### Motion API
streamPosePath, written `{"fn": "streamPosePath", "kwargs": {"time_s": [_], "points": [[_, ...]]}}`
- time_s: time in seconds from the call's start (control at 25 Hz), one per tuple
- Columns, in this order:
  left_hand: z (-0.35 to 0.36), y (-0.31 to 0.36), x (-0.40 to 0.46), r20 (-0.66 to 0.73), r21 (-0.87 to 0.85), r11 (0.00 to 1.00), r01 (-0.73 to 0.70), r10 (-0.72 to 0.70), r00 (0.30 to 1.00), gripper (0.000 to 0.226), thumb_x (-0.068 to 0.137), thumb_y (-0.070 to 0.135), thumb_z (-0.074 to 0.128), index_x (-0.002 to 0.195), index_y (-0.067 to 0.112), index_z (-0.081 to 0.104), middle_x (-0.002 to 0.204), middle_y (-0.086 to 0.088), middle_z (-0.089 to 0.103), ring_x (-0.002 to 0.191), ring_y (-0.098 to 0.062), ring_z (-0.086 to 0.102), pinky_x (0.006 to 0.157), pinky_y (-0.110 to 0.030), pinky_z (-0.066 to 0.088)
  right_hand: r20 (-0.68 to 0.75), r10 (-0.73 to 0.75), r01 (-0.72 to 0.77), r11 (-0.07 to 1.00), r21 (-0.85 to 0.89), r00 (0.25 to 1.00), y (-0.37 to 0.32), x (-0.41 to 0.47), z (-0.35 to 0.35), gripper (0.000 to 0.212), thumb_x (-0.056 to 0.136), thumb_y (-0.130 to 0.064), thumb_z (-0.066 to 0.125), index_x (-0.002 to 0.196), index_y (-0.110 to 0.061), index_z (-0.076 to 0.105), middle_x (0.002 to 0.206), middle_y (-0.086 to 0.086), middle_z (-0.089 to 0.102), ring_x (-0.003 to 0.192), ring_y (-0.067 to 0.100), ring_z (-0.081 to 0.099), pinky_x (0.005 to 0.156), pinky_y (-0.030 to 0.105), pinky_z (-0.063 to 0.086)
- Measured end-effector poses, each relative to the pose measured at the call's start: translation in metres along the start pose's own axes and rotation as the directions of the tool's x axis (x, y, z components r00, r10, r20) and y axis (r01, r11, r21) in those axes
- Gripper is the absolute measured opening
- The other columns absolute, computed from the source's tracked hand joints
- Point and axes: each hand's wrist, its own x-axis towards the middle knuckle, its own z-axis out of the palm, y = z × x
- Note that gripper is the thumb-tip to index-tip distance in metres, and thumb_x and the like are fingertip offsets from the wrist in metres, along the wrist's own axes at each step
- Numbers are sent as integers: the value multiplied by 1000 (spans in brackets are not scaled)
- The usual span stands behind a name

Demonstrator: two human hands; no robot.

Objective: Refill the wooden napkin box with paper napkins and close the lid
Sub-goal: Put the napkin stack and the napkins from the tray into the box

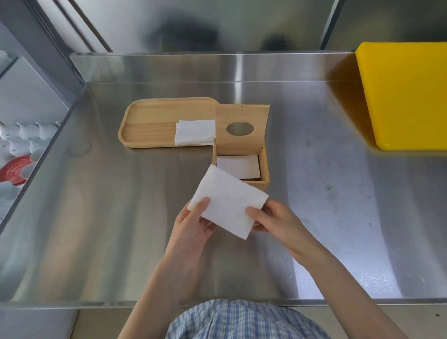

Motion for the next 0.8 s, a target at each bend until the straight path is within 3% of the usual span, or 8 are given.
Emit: {"fn": "streamPosePath", "kwargs": {"time_s": [0.12, 0.24, 0.32, 0.4, 0.44, 0.56, 0.68, 0.8], "points": [[-4, 15, 15, -51, 96, 995, 22, -17, 999, 14, 93, 16, 48, 90, 14, 61, 81, 2, 67, 80, -13, 62, 79, -30, 49, -39, -43, 42, 998, -39, 998, -11, 9, -8, 27, 94, -10, 51, 120, -13, 56, 104, 0, 66, 93, 15, 62, 76, 21, 53], [-5, 26, 30, -63, 250, 967, 55, -40, 997, 14, 92, 20, 51, 87, 16, 63, 74, 6, 68, 70, -8, 61, 69, -23, 47, -73, -65, 61, 997, -56, 995, -23, 18, -14, 13, 93, -11, 52, 104, -13, 59, 94, -1, 67, 79, 8, 63, 67, 11, 54], [-4, 30, 38, -60, 340, 939, 46, -27, 998, 12, 91, 19, 54, 83, 17, 63, 68, 8, 68, 66, -8, 60, 66, -23, 44, -121, -68, 59, 995, -79, 990, -28, 25, -17, 10, 92, -13, 55, 101, -13, 59, 102, 9, 68, 83, 16, 63, 81, 24, 55], [-1, 33, 46, -67, 415, 909, 29, -1, 998, 10, 91, 18, 55, 83, 15, 61, 74, 5, 67, 67, -8, 60, 63, -20, 47, -206, -82, 52, 988, -146, 975, -30, 32, -19, 13, 89, -16, 59, 101, -16, 54, 105, 11, 66, 88, 20, 62, 88, 37, 52], [1, 34, 50, -70, 446, 895, 22, 10, 997, 9, 91, 17, 55, 83, 15, 60, 76, 3, 66, 66, -7, 60, 59, -16, 49, -256, -103, 57, 981, -183, 961, -31, 36, -20, 17, 88, -17, 60, 102, -18, 50, 102, 9, 64, 87, 20, 61, 84, 34, 52], [11, 38, 63, -83, 519, 855, 8, 41, 996, 9, 90, 15, 56, 81, 14, 56, 79, 0, 64, 66, -8, 60, 57, -17, 51, -340, -191, 98, 958, -271, 921, -38, 47, -24, 24, 87, -18, 62, 100, -21, 42, 88, -2, 57, 72, 9, 56, 58, 8, 45], [15, 42, 77, -101, 591, 806, 9, 62, 993, 10, 89, 17, 57, 80, 17, 55, 85, -4, 65, 74, -16, 60, 67, -27, 51, -348, -209, 101, 948, -302, 914, -44, 57, -29, 23, 86, -18, 63, 98, -21, 43, 86, -2, 58, 75, 13, 56, 59, 12, 41], [17, 44, 89, -95, 730, 683, -17, 126, 987, 8, 87, 19, 60, 80, 18, 55, 83, -2, 63, 72, -17, 60, 70, -29, 52, -323, -210, 91, 933, -347, 923, -49, 68, -33, 19, 86, -17, 63, 97, -19, 47, 84, -4, 58, 82, 16, 56, 62, 15, 41]]}}
